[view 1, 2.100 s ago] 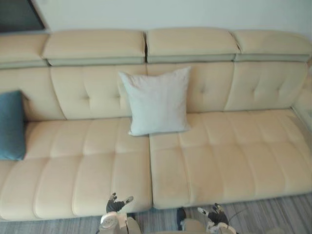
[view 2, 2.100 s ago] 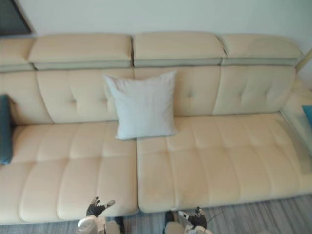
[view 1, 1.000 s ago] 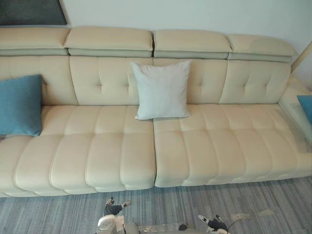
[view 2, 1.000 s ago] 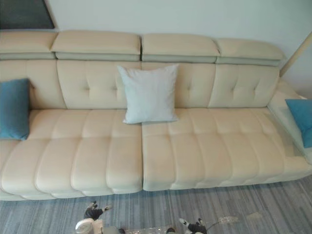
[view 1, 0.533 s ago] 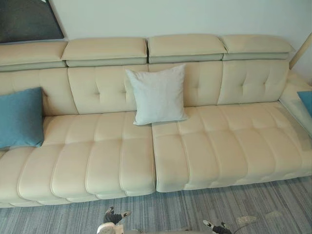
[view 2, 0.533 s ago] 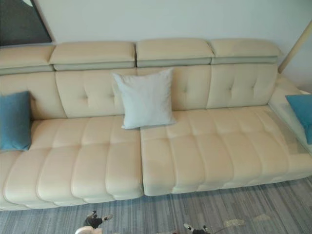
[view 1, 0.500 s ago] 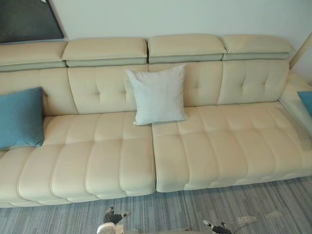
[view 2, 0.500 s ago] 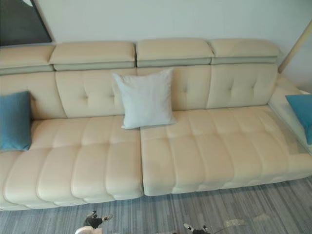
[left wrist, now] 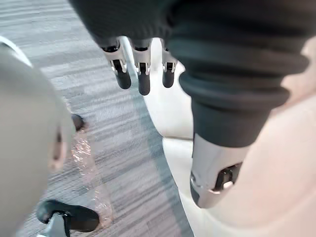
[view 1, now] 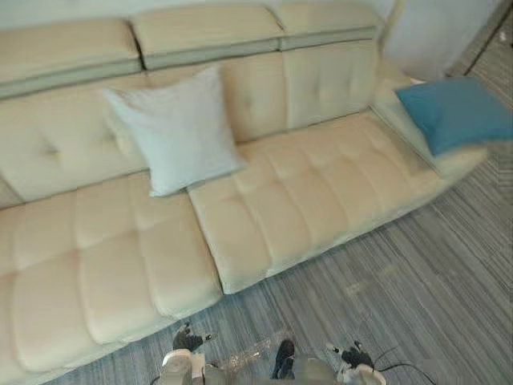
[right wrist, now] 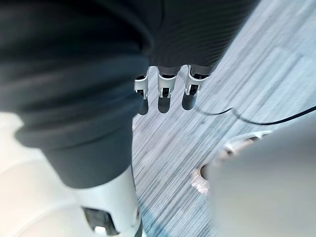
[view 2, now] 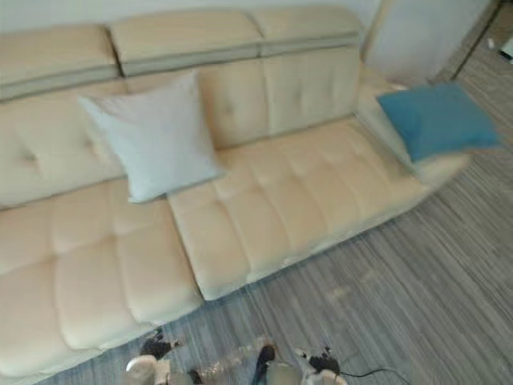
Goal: Pick up cushions and gather them together orderly.
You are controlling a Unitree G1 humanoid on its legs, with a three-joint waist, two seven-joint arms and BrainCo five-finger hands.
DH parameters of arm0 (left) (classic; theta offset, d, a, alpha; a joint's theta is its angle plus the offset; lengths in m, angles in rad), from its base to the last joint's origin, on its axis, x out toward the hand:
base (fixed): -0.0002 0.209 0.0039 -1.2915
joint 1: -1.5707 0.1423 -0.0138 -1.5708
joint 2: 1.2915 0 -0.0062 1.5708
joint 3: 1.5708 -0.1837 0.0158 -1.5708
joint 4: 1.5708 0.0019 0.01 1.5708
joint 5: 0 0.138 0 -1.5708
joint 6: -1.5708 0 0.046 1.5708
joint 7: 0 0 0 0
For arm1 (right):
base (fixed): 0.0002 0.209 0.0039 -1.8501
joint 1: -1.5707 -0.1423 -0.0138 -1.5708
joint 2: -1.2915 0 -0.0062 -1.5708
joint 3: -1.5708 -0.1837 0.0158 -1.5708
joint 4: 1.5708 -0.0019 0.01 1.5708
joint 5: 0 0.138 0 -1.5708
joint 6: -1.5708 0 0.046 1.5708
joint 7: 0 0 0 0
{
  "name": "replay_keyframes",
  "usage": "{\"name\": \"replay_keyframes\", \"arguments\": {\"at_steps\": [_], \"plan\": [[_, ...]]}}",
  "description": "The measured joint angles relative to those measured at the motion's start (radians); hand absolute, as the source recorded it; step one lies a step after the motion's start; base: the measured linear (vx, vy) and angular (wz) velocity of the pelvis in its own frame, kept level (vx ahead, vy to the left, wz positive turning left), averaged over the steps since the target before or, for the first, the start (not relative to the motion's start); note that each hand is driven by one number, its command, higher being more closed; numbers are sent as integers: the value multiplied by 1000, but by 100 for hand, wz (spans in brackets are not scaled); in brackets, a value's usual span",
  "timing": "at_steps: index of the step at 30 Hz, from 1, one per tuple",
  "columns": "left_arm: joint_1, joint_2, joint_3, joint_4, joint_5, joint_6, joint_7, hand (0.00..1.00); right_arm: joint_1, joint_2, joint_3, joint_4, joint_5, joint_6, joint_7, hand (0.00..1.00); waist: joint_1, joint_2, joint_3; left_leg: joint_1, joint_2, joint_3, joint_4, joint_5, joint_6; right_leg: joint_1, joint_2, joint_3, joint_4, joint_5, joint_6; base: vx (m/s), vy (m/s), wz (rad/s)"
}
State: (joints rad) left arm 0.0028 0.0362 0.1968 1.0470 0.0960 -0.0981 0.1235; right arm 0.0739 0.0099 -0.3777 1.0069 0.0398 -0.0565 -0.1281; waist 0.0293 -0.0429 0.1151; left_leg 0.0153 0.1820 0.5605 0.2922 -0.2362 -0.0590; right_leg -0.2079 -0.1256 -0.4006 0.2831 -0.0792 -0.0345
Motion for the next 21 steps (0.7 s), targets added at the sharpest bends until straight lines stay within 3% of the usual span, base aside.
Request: {"name": "replay_keyframes", "arguments": {"at_steps": [2,3,4,6,9,10,11,12,13,14,17,19,20,21], "plan": [[-2,-10,-2,4,-1,-2,0,0,-30,-26,-1,31,-2,5,-2,0,-2,40,-2,-8,25,17,-33,8,-12,11,6,-51,-39,-31,4,4,-152,-65],[-3,-9,-32,4,-2,-2,2,0,-48,-46,-2,36,-1,11,-6,0,-26,48,4,-7,34,44,-50,21,-35,-9,-88,-199,82,-92,-25,47,-125,-52],[4,9,-54,6,-2,0,2,0,-48,-49,0,44,-2,14,-6,0,-23,24,1,7,28,76,-44,22,-49,8,-138,-252,76,-77,26,69,-141,-94],[18,26,-58,23,-2,6,2,0,-64,-51,1,60,-1,14,-6,0,-10,37,5,34,78,115,-26,27,-77,21,-53,-195,23,-57,21,92,-241,-113],[22,20,-58,27,-4,9,1,0,-55,-59,-1,83,3,9,-7,0,-18,49,8,16,217,103,218,36,-72,51,50,-117,-6,-76,-25,108,-300,-109],[22,25,-56,24,-2,8,-3,0,-47,-61,1,85,6,8,-8,0,-21,51,16,-47,270,20,398,60,49,72,88,-62,-16,-88,-44,82,-237,-131],[20,24,-56,24,-6,1,-2,0,-47,-66,8,87,13,7,-8,0,-15,50,25,-114,247,-115,527,32,96,82,110,-6,-22,-95,-58,93,-182,-144],[19,22,-56,19,-11,-2,-2,0,-57,-80,7,91,20,7,-9,0,-13,61,35,-151,187,-224,569,-6,55,95,120,36,-27,-101,-74,145,-59,-162],[19,12,-58,-6,-20,-4,-1,0,-62,-95,5,119,21,8,-9,0,-10,63,49,-190,89,-334,578,-50,13,120,130,95,-39,-100,-81,160,16,-158],[21,8,-60,-17,-22,-5,-1,0,-60,-101,-3,126,20,9,-10,0,0,66,58,-216,25,-382,547,-66,18,147,135,139,-51,-98,-82,201,29,-156],[21,5,-75,-35,-24,-10,-3,0,-21,-98,-16,120,21,12,-14,0,6,72,61,-295,-83,-447,306,-60,3,197,147,232,-83,-107,-74,196,52,-111],[22,-8,-73,-43,-31,-19,-6,0,-16,-91,-36,108,21,12,-20,0,16,80,60,-326,-140,-523,54,25,-31,218,157,296,-112,-114,-63,283,102,-83],[21,-12,-73,-44,-34,-20,-6,0,-17,-92,-44,107,21,11,-22,0,24,87,59,-330,-142,-539,-11,62,-37,225,164,315,-121,-116,-59,338,143,-103],[21,-17,-66,-45,-40,-23,-12,0,-19,-91,-47,103,21,11,-27,0,43,88,57,-318,-140,-542,-58,163,-32,241,172,373,-133,-126,-48,412,182,-108]]}}
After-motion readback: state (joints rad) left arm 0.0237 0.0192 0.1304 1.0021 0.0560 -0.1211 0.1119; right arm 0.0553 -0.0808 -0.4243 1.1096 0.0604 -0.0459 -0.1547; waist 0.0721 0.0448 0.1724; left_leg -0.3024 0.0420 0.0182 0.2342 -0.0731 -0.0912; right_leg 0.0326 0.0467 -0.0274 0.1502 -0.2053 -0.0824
